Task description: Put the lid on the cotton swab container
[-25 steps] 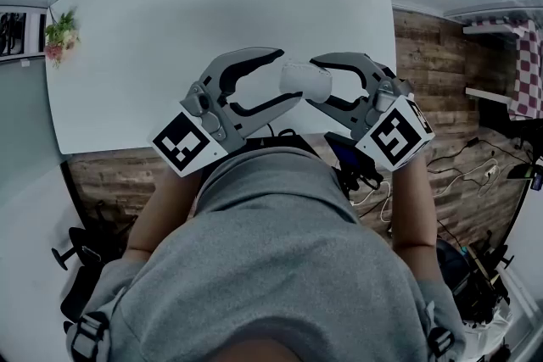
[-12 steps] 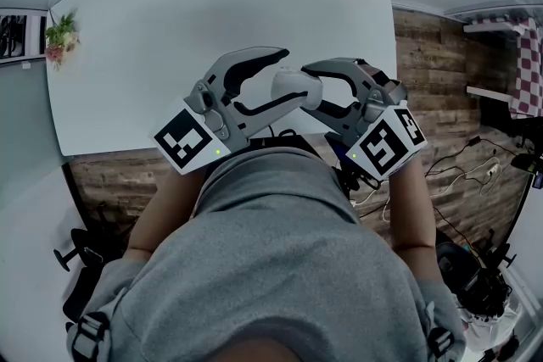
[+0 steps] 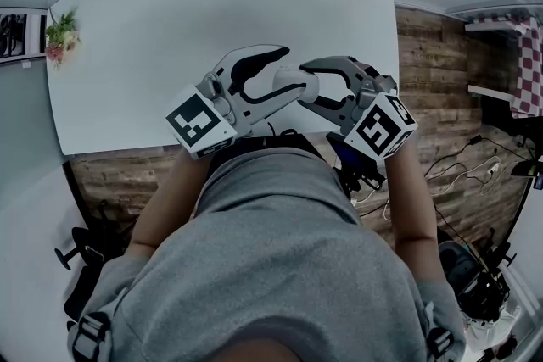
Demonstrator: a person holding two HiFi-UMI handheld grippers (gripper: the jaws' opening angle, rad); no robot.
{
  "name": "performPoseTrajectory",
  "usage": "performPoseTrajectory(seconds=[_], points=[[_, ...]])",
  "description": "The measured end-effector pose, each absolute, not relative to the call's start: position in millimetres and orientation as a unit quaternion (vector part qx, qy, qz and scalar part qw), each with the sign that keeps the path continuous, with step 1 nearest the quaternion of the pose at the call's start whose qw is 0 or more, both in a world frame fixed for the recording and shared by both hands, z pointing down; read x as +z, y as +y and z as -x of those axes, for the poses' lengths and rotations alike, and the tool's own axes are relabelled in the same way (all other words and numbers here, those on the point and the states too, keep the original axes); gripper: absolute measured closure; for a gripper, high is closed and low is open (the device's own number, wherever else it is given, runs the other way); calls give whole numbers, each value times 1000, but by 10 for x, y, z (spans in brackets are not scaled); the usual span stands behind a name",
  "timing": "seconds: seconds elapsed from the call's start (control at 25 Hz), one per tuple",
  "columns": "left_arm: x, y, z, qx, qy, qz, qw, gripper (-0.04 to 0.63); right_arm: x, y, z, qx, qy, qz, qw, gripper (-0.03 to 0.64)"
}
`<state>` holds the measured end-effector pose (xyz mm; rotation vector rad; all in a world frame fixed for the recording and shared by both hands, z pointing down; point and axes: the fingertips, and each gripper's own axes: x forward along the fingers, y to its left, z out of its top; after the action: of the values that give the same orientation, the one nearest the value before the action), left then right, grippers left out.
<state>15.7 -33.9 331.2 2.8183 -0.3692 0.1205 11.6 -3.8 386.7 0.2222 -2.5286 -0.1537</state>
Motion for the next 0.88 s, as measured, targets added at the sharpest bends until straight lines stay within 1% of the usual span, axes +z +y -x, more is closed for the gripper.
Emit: performPoseTrajectory(seconds=[0.2, 0.36, 0.88], points=[[3600, -336, -196, 71, -126, -978, 154, 368, 4173, -17, -153, -46, -954, -71, 289, 400], [3812, -331, -242, 91, -117, -977, 152, 368, 4407, 15, -179, -26, -951, -60, 301, 400], [4267, -334, -295, 127, -122, -970, 167, 369, 4843, 39, -221, 13, -952, -75, 295, 400]])
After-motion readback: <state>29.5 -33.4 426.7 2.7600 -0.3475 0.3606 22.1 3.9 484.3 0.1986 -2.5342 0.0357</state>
